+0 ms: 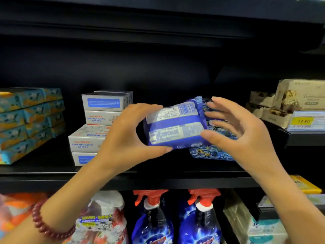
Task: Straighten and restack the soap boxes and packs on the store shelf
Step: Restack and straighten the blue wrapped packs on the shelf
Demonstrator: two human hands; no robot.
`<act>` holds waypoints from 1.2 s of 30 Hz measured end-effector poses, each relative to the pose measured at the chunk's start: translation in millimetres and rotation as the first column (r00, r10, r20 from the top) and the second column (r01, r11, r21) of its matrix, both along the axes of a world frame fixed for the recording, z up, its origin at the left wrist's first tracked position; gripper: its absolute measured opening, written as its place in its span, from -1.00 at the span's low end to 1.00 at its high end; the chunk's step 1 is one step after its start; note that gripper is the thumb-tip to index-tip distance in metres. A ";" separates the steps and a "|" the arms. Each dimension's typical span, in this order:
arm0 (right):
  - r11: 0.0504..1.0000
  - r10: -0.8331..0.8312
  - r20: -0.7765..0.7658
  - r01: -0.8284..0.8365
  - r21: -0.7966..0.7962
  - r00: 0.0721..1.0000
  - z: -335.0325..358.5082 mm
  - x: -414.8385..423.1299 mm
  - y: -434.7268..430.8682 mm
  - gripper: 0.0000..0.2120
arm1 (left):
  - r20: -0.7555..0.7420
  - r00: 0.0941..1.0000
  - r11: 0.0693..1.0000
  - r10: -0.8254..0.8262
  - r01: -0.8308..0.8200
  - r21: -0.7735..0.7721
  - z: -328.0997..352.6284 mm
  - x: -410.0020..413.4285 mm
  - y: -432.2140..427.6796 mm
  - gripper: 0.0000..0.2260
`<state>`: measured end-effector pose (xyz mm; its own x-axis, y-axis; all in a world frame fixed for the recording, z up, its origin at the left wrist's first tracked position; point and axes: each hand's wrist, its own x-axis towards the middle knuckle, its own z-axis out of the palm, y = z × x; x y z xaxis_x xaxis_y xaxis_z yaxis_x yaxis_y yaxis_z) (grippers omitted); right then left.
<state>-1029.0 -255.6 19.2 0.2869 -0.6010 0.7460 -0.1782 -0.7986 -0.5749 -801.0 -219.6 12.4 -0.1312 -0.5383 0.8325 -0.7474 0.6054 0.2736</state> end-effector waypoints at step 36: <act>0.913 -0.023 0.017 0.028 -0.407 1.000 -52.7 25.3 -4.4 -0.58 | -0.079 0.997 0.958 0.007 0.016 0.287 -20.7 2.5 26.5 -0.37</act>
